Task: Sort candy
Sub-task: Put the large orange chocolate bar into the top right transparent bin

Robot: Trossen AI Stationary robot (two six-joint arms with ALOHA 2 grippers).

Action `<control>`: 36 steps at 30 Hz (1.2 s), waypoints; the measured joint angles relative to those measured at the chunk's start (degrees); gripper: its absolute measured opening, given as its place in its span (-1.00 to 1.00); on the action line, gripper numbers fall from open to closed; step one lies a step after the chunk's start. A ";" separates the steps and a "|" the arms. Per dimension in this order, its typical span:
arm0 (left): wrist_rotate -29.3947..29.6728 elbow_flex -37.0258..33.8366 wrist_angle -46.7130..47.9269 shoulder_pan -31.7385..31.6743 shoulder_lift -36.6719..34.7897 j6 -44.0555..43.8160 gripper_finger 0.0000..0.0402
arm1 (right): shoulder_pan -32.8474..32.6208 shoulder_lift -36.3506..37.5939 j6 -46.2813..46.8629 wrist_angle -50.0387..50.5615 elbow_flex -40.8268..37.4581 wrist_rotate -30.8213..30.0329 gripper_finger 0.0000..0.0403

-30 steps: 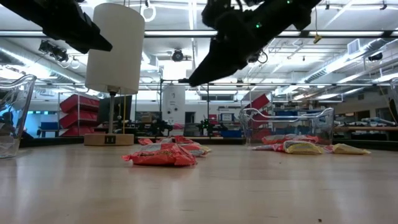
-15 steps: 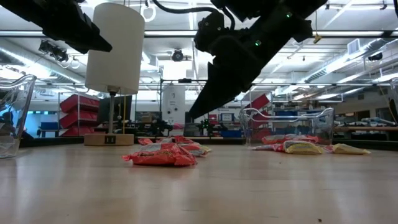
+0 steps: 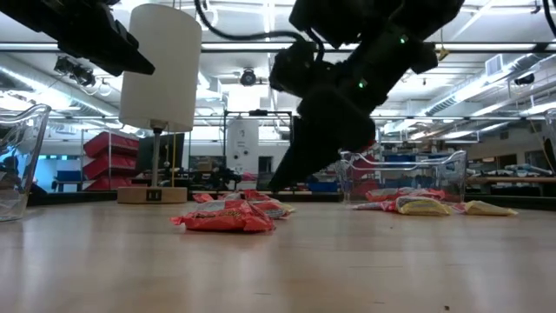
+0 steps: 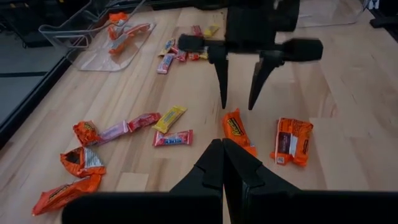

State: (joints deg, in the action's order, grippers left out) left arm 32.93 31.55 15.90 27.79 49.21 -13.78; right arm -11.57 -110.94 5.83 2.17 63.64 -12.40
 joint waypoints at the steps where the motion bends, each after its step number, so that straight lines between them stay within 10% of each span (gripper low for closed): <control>1: 0.00 0.02 0.02 0.00 0.05 -0.09 -1.00 | 0.00 -0.41 -0.11 -0.70 0.02 0.00 -0.19; 36: 0.00 0.02 -0.17 0.04 3.04 -0.18 -1.00 | 1.16 -3.40 1.50 -0.93 0.02 0.04 -0.36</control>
State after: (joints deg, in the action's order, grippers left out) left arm 32.93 31.57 15.73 27.83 52.25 -13.96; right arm -10.41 -114.34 7.33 1.24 63.66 -12.36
